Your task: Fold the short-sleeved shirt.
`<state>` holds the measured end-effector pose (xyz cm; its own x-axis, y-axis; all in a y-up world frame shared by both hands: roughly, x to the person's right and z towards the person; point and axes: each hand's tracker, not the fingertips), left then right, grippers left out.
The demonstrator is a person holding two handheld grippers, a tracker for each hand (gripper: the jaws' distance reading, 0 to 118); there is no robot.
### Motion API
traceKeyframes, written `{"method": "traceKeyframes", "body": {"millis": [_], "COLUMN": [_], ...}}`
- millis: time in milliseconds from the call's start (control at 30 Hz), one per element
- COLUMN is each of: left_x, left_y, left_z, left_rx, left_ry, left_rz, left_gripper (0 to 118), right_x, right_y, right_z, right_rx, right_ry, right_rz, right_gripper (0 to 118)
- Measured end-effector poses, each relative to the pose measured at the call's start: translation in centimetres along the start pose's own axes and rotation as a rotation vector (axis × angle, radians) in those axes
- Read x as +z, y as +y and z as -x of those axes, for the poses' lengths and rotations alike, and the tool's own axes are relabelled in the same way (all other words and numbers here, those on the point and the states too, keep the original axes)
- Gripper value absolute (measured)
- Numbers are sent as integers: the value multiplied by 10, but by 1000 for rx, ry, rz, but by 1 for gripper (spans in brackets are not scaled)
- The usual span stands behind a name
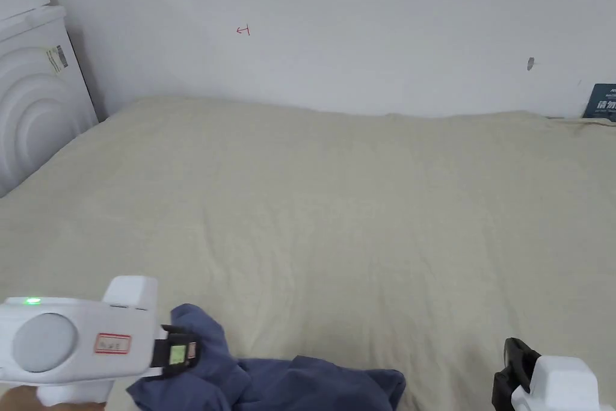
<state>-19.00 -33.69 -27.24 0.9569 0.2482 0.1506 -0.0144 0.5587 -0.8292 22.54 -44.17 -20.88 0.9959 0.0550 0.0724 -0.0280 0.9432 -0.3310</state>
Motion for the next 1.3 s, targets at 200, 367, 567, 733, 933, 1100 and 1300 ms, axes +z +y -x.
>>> {"method": "traceKeyframes", "body": {"millis": [200,367,567,733,933,1100,1300], "left_x": [-37,-65,-95,-117,-113,-90,-100], "left_y": [-4,-9,-17,-21,-19,-11,-13], "left_z": [-56,-93,-124,-128,-111,-79,-34], "left_rx": [-118,-201,-197,-150,-49,51,216], "left_ry": [1,19,-61,-91,-206,-368,-487], "left_rz": [45,92,169,184,174,84,55], "left_gripper": [3,3,4,8,32,50,35], "right_x": [3,6,8,9,9,8,8], "right_y": [-1,-3,-5,-7,-8,-8,-7], "right_z": [-3,-8,-11,-11,-12,-11,-10], "right_rx": [1,-4,-10,-11,-9,-8,-9], "right_ry": [-6,-16,-25,-29,-31,-30,-24], "right_rz": [3,5,12,14,20,24,25], "right_gripper": [1,1,1,1,1,1,1]}}
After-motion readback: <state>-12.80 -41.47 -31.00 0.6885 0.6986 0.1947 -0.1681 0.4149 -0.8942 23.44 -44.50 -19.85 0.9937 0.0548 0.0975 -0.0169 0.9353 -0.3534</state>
